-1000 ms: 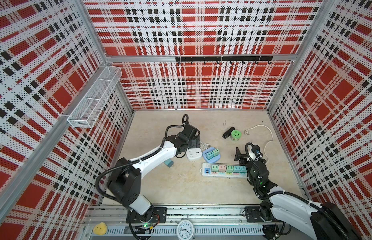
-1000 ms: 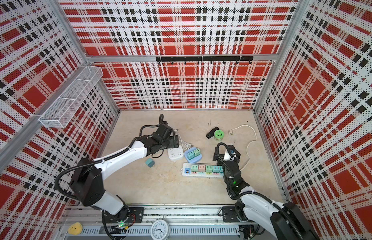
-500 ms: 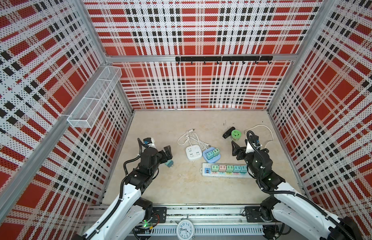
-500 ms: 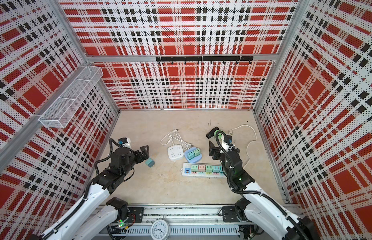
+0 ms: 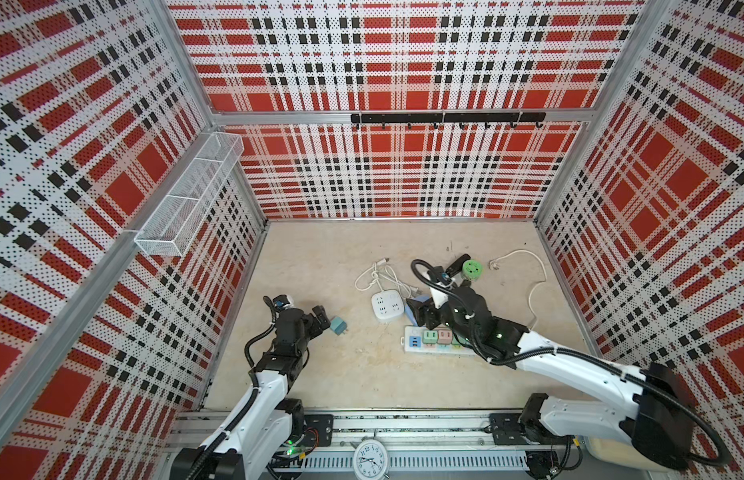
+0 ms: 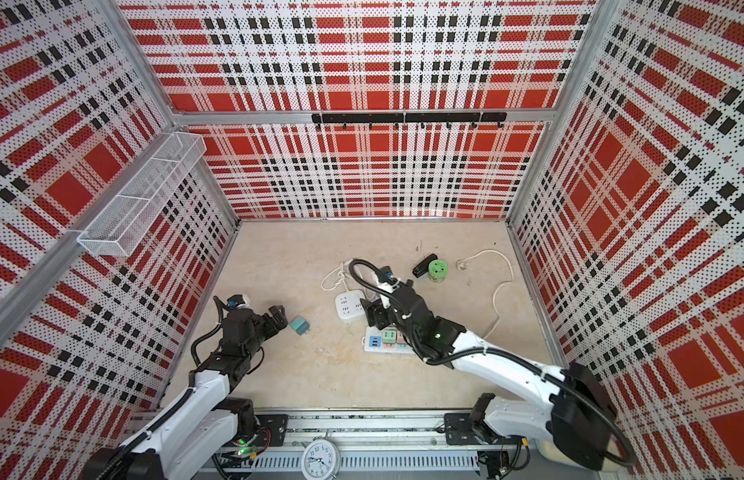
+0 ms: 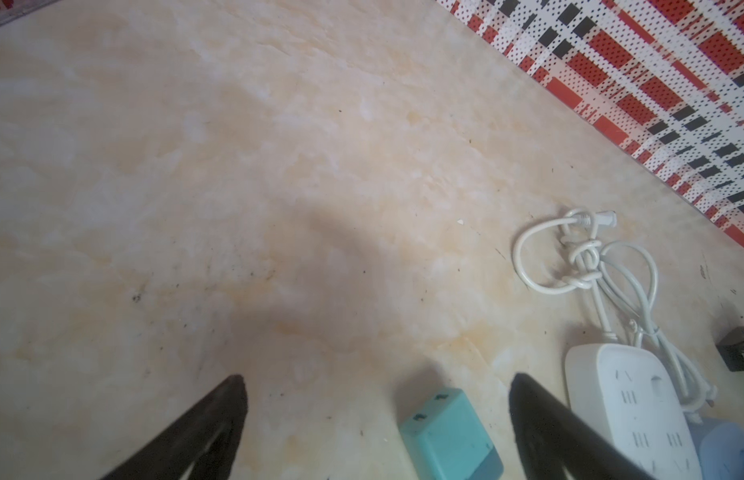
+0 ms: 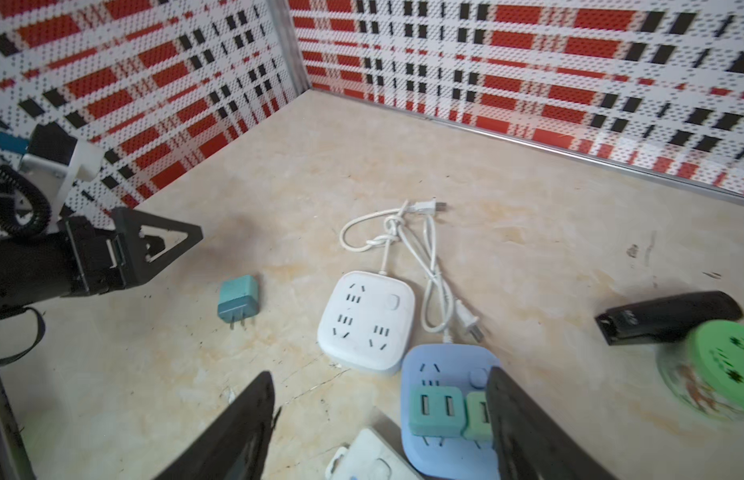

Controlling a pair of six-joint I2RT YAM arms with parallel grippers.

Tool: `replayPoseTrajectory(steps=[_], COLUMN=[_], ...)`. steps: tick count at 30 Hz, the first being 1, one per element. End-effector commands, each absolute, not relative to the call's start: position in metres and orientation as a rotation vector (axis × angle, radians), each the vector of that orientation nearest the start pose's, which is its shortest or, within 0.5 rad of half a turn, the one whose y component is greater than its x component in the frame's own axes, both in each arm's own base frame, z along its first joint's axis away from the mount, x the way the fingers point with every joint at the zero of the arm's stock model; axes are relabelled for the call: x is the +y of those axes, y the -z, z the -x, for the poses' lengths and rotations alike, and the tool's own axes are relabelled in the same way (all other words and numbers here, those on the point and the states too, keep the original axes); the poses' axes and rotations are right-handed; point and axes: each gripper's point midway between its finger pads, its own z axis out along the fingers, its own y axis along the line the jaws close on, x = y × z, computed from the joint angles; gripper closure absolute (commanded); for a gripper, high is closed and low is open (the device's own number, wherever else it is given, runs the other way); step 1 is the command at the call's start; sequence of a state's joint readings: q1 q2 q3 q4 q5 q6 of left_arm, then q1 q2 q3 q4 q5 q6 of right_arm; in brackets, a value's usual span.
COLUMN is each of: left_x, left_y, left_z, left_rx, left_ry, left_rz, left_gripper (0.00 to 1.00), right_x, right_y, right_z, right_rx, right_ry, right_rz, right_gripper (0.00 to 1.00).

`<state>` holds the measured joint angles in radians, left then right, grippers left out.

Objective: Insert the plug
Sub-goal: 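Open and withdraw the left gripper while the right gripper reaches toward the green can, then reach the right gripper across and grasp the loose teal adapter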

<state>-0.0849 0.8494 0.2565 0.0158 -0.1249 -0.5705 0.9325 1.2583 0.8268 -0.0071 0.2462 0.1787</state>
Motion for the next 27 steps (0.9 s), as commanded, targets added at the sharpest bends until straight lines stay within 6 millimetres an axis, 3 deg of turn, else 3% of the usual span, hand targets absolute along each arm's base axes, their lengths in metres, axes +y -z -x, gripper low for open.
replayPoseTrajectory(steps=[1, 7, 14, 20, 27], left_x=[0.001, 0.014, 0.029, 0.038, 0.045], left_y=[-0.103, -0.1, -0.091, -0.084, -0.081], left_z=[-0.293, -0.285, -0.279, -0.277, -0.272], left_rx=[1.995, 1.947, 1.952, 1.965, 1.954], left_ry=[0.271, 0.243, 0.197, 0.175, 0.163], left_rz=[0.59, 0.677, 0.785, 0.855, 0.907], left_gripper=[0.01, 0.01, 0.01, 0.01, 0.01], right_x=[0.324, 0.377, 0.414, 0.459, 0.497], right_y=[-0.208, -0.175, -0.133, -0.107, -0.083], right_z=[-0.275, -0.275, -0.291, -0.284, -0.275], right_rx=[1.947, 2.019, 2.155, 2.213, 2.252], right_ry=[-0.39, -0.386, -0.327, -0.479, -0.622], right_rz=[0.698, 0.835, 0.879, 0.991, 1.069], right_gripper=[0.2, 0.25, 0.27, 0.3, 0.32])
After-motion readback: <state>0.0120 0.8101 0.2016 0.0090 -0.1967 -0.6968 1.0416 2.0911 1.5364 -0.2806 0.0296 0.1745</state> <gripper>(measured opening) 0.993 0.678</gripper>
